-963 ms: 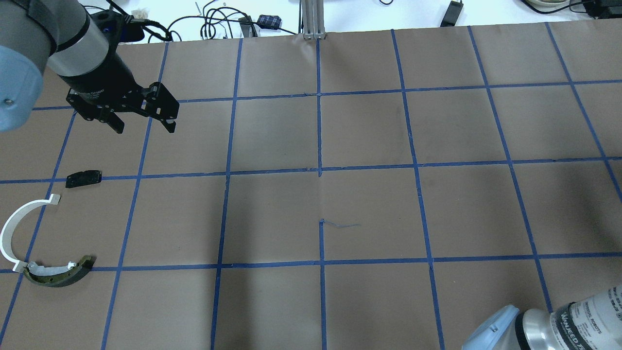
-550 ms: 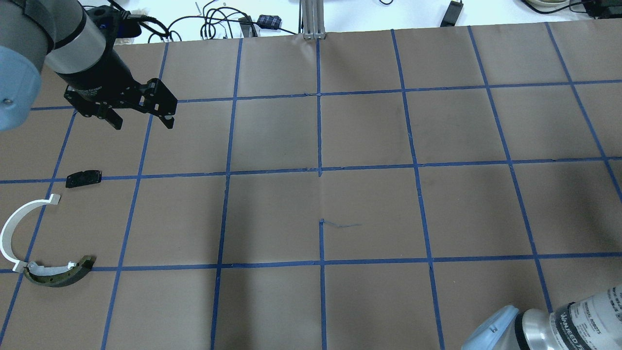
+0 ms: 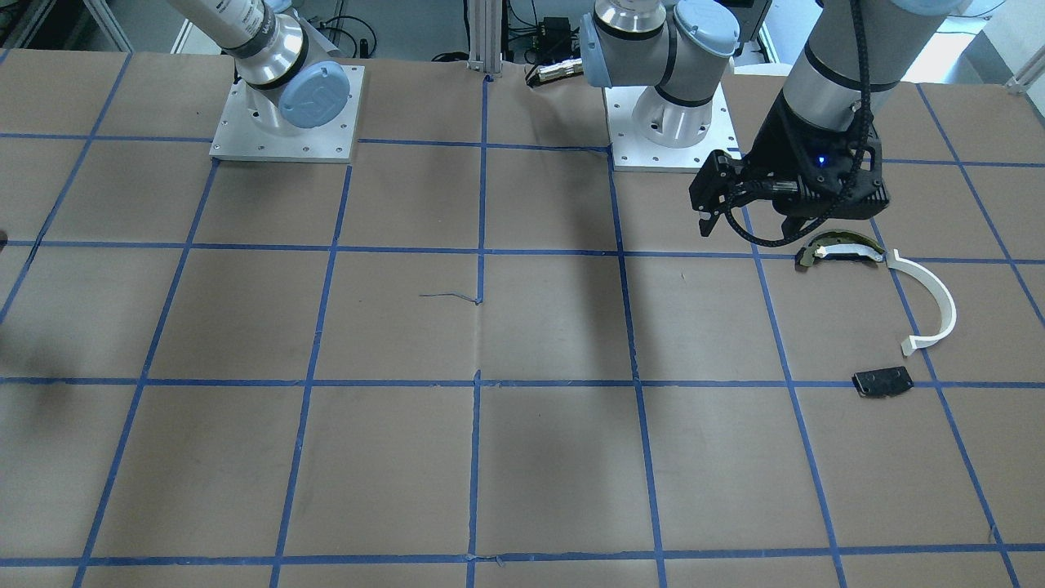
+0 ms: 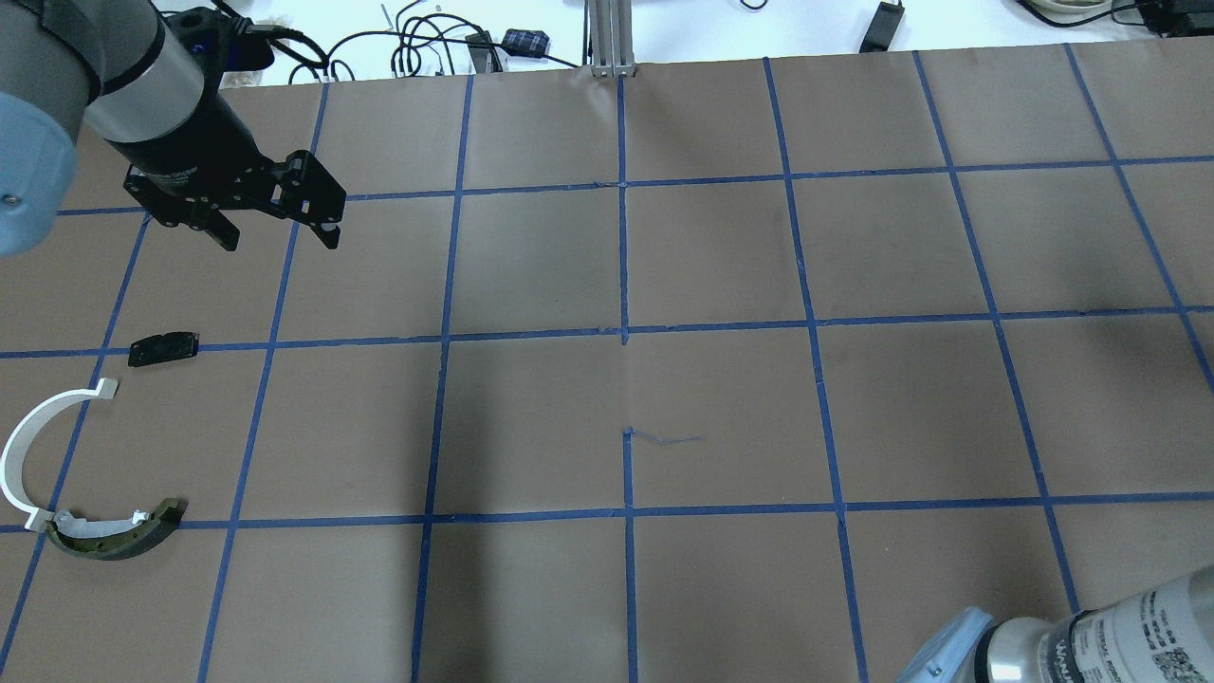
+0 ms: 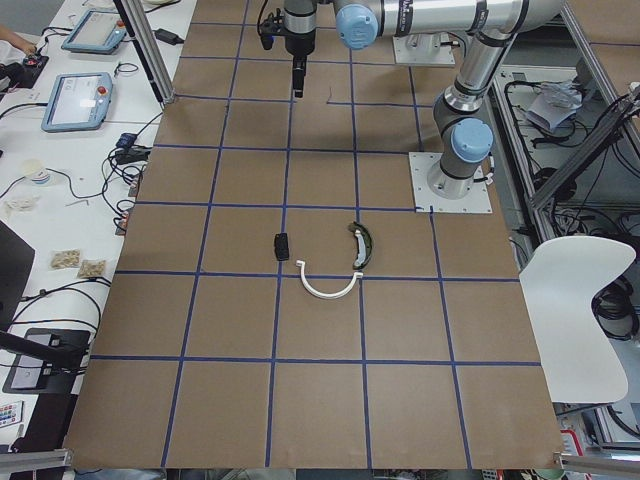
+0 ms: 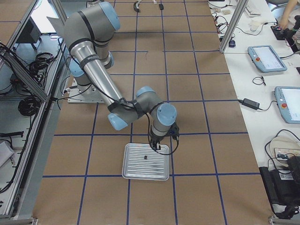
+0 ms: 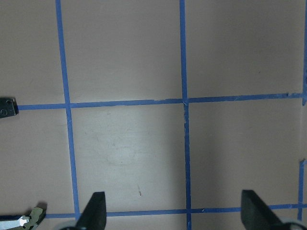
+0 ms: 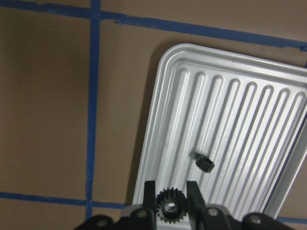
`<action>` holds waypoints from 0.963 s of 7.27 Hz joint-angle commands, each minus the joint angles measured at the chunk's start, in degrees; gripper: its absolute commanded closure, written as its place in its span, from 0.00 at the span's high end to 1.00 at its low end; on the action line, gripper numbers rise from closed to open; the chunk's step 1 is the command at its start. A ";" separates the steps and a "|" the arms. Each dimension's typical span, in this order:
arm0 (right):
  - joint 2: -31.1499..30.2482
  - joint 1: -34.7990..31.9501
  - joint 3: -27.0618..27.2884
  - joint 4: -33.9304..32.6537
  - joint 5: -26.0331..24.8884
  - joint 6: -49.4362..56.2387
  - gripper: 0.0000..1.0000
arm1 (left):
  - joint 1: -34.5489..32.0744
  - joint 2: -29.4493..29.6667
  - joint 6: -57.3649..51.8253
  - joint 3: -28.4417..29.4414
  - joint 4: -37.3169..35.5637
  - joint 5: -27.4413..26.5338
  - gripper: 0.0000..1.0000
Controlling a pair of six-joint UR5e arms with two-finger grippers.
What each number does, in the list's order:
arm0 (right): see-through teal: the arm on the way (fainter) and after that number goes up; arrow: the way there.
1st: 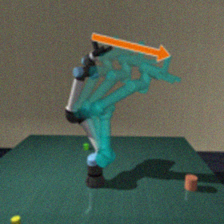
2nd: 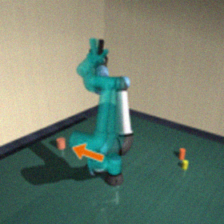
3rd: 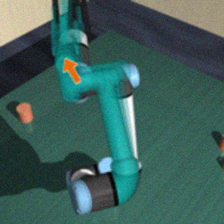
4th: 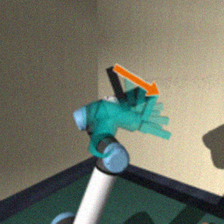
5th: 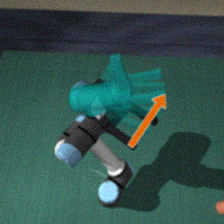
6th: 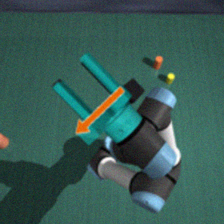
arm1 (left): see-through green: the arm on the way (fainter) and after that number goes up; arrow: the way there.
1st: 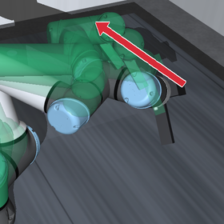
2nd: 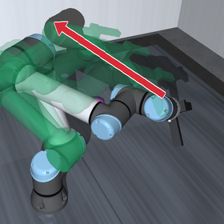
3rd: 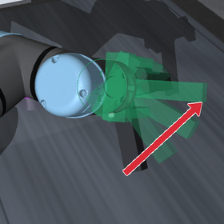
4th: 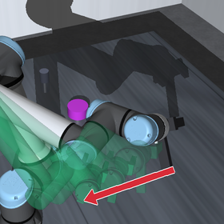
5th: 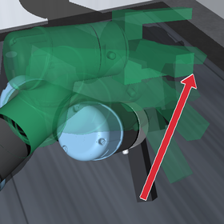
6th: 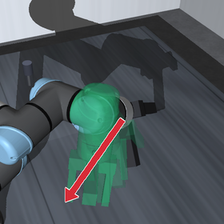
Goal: Place bearing gear from tray to pile
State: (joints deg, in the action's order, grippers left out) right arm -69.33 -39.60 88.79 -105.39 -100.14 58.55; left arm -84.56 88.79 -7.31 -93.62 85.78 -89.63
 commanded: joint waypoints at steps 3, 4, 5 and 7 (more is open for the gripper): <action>-16.09 -24.84 -0.11 20.65 3.61 -16.34 0.02 | -0.08 -0.63 0.10 0.28 0.09 -0.01 1.00; -15.93 -30.91 -0.02 21.45 5.90 -23.58 0.02 | 0.09 -0.63 0.01 0.28 0.09 -0.54 1.00; -15.23 -36.80 -0.02 21.19 10.71 -32.71 0.02 | 0.09 -0.54 0.01 0.28 0.00 -0.54 1.00; -10.77 -49.71 0.15 14.83 15.58 -53.00 0.03 | 0.18 -0.54 0.01 0.28 0.09 -0.54 1.00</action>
State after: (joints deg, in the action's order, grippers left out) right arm -82.87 -81.01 88.67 -86.25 -87.40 17.90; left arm -84.45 88.24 -7.29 -93.34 85.81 -90.12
